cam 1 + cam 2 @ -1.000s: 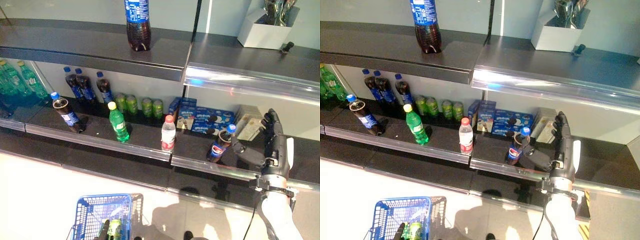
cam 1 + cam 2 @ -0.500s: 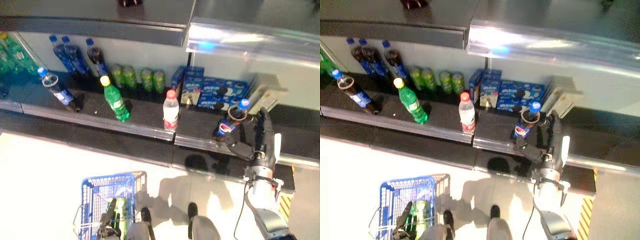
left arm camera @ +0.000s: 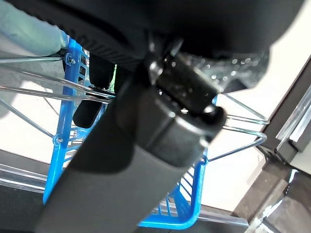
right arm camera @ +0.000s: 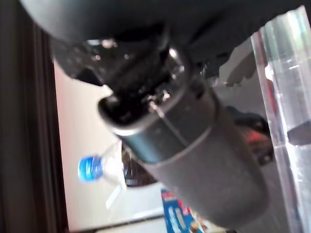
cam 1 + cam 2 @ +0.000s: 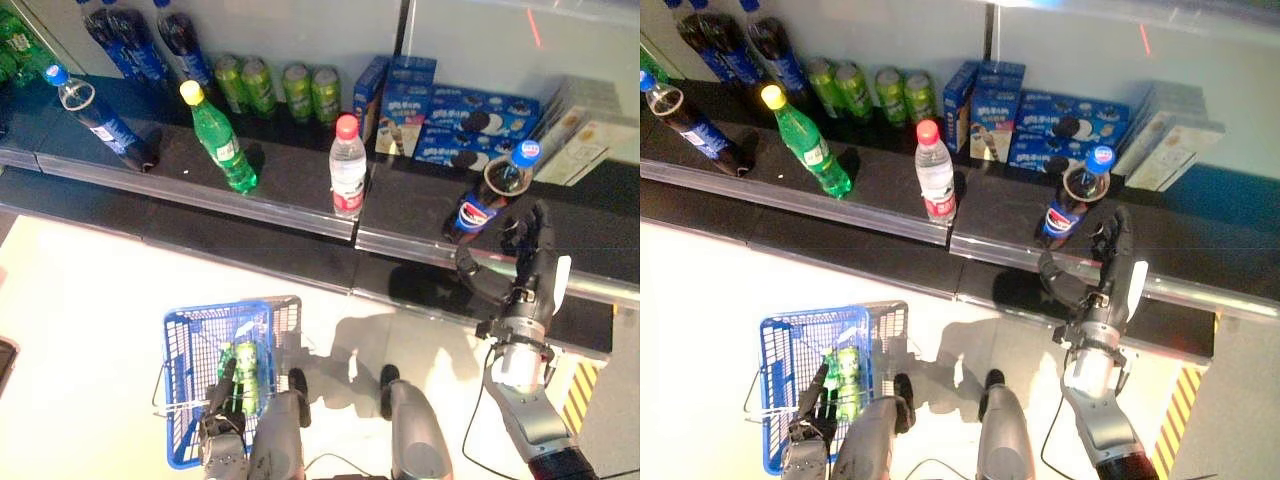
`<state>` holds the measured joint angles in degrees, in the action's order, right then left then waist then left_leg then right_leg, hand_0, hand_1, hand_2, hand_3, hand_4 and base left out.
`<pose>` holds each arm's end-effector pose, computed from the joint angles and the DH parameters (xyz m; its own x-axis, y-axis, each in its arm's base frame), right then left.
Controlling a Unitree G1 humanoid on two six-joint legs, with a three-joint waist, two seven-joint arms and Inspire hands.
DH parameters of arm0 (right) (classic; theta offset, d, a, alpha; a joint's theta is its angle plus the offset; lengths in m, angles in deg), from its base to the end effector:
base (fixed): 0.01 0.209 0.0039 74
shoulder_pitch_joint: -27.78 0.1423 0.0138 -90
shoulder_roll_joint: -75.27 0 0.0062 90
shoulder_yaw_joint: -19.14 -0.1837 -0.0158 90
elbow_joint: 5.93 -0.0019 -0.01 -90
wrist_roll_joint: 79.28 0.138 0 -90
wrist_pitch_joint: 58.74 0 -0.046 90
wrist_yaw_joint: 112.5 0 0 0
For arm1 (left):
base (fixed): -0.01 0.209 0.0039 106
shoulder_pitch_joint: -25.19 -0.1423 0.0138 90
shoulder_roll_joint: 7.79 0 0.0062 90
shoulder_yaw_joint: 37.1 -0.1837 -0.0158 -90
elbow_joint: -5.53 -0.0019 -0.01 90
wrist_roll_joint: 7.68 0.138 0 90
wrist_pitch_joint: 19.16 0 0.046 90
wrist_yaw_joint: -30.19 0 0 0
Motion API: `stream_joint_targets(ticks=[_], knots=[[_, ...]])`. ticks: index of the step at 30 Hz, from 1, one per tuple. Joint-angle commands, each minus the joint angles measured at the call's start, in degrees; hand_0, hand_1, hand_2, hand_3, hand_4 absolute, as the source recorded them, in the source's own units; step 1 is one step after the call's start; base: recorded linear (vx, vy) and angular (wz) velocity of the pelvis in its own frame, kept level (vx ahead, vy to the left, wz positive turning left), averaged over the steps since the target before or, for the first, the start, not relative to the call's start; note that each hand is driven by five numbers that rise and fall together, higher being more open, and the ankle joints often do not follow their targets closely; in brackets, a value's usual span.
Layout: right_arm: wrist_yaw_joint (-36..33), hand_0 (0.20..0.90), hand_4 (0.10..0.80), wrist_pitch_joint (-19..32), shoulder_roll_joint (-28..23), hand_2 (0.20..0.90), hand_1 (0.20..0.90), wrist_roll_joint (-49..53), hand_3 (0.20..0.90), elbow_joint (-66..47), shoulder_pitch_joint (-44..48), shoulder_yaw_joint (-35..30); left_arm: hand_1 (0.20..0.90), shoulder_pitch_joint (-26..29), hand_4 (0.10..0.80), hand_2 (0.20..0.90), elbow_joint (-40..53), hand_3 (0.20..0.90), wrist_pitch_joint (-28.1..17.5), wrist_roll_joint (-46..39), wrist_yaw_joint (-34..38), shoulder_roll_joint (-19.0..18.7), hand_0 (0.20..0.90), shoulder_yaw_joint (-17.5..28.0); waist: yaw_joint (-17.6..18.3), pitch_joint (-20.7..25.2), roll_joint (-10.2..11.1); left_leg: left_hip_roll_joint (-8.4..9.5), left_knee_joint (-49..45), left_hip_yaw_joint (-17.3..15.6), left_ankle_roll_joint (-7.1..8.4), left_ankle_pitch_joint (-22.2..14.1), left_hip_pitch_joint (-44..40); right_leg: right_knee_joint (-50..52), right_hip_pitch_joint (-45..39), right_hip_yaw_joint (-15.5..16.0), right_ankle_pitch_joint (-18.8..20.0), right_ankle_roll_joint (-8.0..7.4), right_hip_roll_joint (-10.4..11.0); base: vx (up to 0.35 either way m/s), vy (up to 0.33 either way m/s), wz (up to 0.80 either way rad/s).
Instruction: Pick up the drink and place into the basket.
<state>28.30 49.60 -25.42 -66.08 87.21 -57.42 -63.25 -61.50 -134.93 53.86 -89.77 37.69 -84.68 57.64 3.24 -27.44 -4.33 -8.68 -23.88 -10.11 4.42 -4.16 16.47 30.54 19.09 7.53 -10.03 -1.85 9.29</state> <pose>0.2166 -0.2078 0.0754 0.8060 -0.4641 0.3674 0.5025 0.8645 -0.0101 0.1471 0.1867 -0.0849 0.5558 0.3786 -0.7401 -0.8144 0.0690 -0.5762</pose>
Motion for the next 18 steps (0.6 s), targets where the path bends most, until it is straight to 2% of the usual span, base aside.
stream_joint_targets(ticks=[1,18], knots=[[-3.4,0.9,0.8,6.5,0.0,0.9,0.9,-2.1,0.9,-5.3,6.0,-3.9,0.3,-5.2,0.1,0.3,7.0,0.2,-7.1,0.7,-2.8,-3.5,0.3,-1.6,0.1,1.2,0.1,-2.43,-7.1,5.4,2.0,9.8,3.6,-4.6,-3.3,-0.1,3.6,0.6,1.3,0.0,0.0,0.0],[-3.0,0.9,0.8,3.2,0.3,0.9,0.9,-1.2,0.9,-3.2,16.8,-3.6,0.3,-4.4,0.1,0.3,7.0,0.2,-5.2,0.9,-4.1,-3.0,0.3,-2.3,-1.2,-2.4,-2.2,-0.51,-9.0,6.8,2.18,14.0,6.5,-3.3,-2.7,-0.4,3.1,2.14,0.9,-0.004,0.004,0.02]])
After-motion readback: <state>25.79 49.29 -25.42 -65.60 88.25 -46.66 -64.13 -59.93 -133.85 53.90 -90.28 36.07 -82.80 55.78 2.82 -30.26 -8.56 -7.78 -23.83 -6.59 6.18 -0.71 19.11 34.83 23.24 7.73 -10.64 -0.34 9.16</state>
